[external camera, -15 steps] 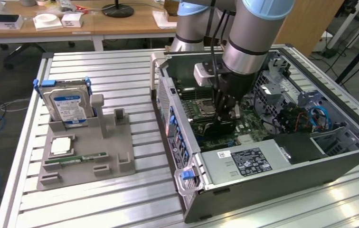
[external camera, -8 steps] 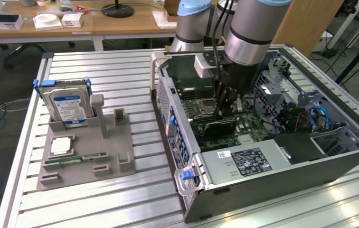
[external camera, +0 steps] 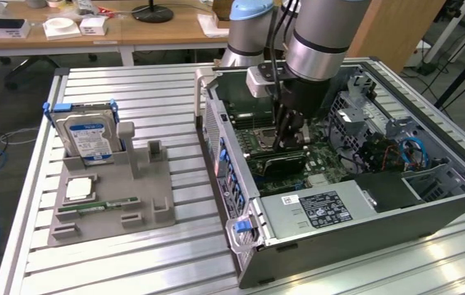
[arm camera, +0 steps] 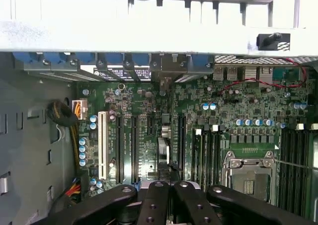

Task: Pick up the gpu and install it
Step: 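Insert the gpu into the slot, then press down on the gpu until it lock into place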

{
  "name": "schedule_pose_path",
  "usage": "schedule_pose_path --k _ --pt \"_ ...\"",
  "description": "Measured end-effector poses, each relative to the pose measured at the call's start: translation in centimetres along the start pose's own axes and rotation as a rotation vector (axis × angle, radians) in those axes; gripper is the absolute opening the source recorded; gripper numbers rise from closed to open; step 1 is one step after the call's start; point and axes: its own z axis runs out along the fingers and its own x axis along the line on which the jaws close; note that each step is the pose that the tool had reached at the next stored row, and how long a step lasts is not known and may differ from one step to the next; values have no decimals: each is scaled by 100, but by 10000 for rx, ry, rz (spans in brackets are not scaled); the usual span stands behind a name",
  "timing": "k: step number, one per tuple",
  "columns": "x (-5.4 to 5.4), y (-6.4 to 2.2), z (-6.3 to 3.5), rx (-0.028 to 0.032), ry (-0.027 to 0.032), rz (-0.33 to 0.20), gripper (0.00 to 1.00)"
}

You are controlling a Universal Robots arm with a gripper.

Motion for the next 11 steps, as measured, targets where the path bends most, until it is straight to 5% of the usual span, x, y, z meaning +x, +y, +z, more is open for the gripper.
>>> schedule_pose_path --k 11 --pt "0 0 0 0 0 0 11"
